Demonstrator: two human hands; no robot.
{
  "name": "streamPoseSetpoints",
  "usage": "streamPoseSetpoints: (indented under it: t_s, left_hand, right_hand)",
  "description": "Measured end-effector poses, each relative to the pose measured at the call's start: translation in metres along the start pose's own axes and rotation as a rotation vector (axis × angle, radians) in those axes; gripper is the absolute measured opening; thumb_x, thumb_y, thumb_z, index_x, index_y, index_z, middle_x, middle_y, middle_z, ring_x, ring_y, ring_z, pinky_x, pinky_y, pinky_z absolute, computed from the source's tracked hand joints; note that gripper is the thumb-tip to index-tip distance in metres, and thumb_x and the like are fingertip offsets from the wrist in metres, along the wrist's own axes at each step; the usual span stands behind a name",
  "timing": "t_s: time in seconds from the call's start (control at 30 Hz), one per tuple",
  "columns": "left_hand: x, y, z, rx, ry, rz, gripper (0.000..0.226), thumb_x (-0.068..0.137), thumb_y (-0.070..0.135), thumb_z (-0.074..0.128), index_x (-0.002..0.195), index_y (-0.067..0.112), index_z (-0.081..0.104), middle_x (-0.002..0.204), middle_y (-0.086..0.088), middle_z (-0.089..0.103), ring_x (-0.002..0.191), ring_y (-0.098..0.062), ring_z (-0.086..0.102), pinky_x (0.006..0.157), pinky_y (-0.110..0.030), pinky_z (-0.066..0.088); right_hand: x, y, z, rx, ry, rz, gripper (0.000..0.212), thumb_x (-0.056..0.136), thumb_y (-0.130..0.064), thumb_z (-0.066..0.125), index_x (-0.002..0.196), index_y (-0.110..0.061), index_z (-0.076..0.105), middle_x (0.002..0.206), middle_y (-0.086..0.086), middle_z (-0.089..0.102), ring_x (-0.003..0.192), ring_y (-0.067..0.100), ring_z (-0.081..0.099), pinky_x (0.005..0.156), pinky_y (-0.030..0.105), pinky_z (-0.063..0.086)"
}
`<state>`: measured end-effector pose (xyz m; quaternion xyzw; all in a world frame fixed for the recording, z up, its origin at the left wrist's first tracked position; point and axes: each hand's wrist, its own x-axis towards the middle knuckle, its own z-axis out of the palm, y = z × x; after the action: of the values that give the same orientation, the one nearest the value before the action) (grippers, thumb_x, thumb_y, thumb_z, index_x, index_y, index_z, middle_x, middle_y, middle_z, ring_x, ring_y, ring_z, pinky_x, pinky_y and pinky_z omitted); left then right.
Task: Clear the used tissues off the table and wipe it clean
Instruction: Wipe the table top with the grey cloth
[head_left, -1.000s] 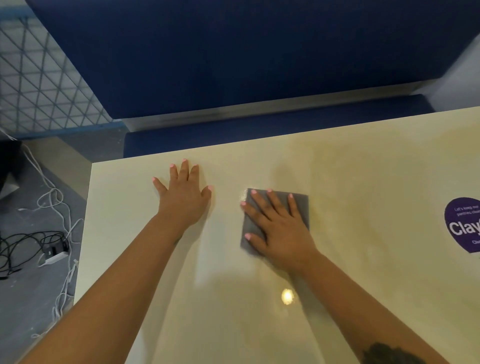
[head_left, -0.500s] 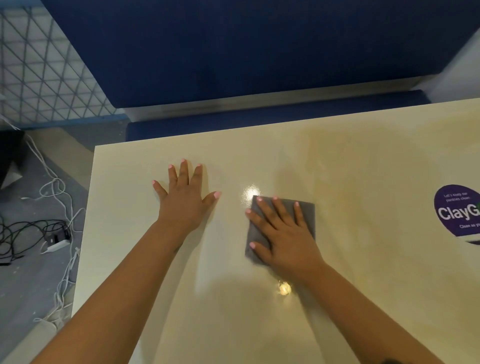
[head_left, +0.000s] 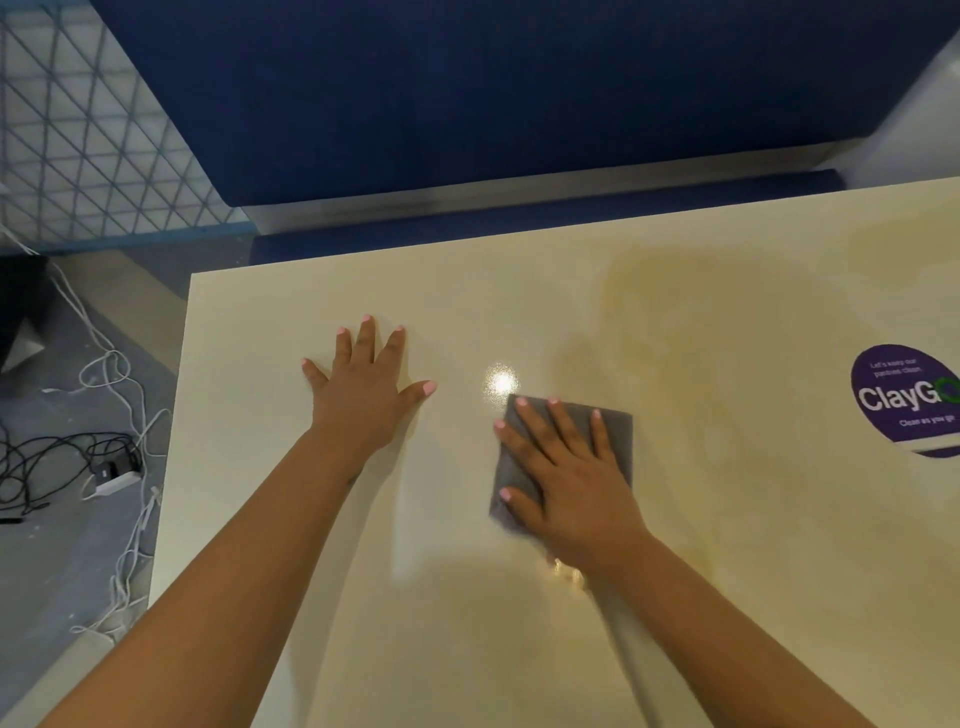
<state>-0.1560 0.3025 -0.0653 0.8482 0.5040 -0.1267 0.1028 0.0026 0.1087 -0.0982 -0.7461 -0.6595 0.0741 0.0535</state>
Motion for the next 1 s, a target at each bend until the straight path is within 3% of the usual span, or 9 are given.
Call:
streamPoseSetpoints:
  t_s: [0.2,0.33,0.43,0.6,0.73,0.9,1.0]
  left_hand:
    - [0.0,-0.002,0.003,-0.003,-0.002,0.008,0.075,0.089,0.067,0.024,0.149,0.029,-0.002,0.158,-0.003,-0.01,0.145,-0.03,-0.008,0.108,-0.065,0.003]
    - [-0.001,-0.003,0.003,0.0,0.008,0.018,0.076,0.089,0.067,0.024,0.149,0.029,-0.001,0.158,-0.004,-0.009,0.145,-0.031,-0.007,0.108,-0.066,0.003]
    - [-0.002,-0.003,0.001,-0.008,0.007,0.02,0.077,0.089,0.068,0.024,0.149,0.029,-0.002,0.158,-0.004,-0.009,0.145,-0.031,-0.007,0.108,-0.066,0.003]
    - [-0.014,0.0,-0.002,-0.086,0.057,0.005,0.079,0.089,0.067,0.023,0.15,0.025,-0.005,0.157,-0.007,-0.014,0.144,-0.03,-0.011,0.109,-0.064,0.002]
    - [-0.033,0.005,0.0,-0.083,0.068,0.067,0.075,0.091,0.063,0.025,0.15,0.022,0.005,0.158,-0.008,-0.007,0.144,-0.031,-0.009,0.11,-0.063,0.003]
    - [-0.056,0.009,0.007,-0.192,0.095,0.153,0.063,0.094,0.053,0.037,0.147,0.022,0.023,0.158,-0.004,0.007,0.145,-0.026,-0.001,0.112,-0.057,0.003]
    - [-0.066,0.006,0.013,-0.301,0.158,0.203,0.049,0.095,0.043,0.042,0.14,0.023,0.039,0.155,0.002,0.023,0.145,-0.022,0.011,0.113,-0.054,0.007]
  right_hand:
    - [0.035,-0.012,-0.003,0.008,-0.009,0.214,0.067,0.089,-0.06,0.012,0.15,-0.033,0.011,0.159,-0.006,0.0,0.146,0.023,-0.004,0.112,0.051,-0.015]
    - [0.012,-0.042,0.005,0.014,0.016,0.098,0.064,0.091,-0.056,0.03,0.148,-0.027,0.028,0.158,-0.002,0.017,0.145,0.026,0.01,0.113,0.054,-0.003]
    - [-0.022,-0.034,0.007,0.017,0.011,0.048,0.064,0.09,-0.058,0.032,0.148,-0.033,0.023,0.158,-0.008,0.012,0.146,0.02,0.005,0.114,0.049,-0.005]
    - [-0.014,-0.005,-0.002,-0.018,-0.003,0.239,0.065,0.09,-0.061,0.02,0.149,-0.035,0.012,0.159,-0.008,0.004,0.147,0.021,-0.001,0.114,0.05,-0.008]
    - [0.009,-0.027,0.0,0.033,-0.009,0.298,0.065,0.092,-0.059,0.015,0.15,-0.034,0.002,0.158,-0.007,-0.009,0.145,0.021,-0.012,0.111,0.05,-0.019]
    - [-0.036,-0.049,0.01,0.04,0.012,0.122,0.063,0.092,-0.058,0.027,0.149,-0.033,0.019,0.159,-0.008,0.008,0.146,0.021,0.0,0.113,0.052,-0.003]
    - [-0.056,-0.028,0.009,-0.006,0.021,0.158,0.063,0.091,-0.059,0.029,0.148,-0.036,0.019,0.158,-0.008,0.013,0.146,0.02,0.005,0.114,0.05,-0.001]
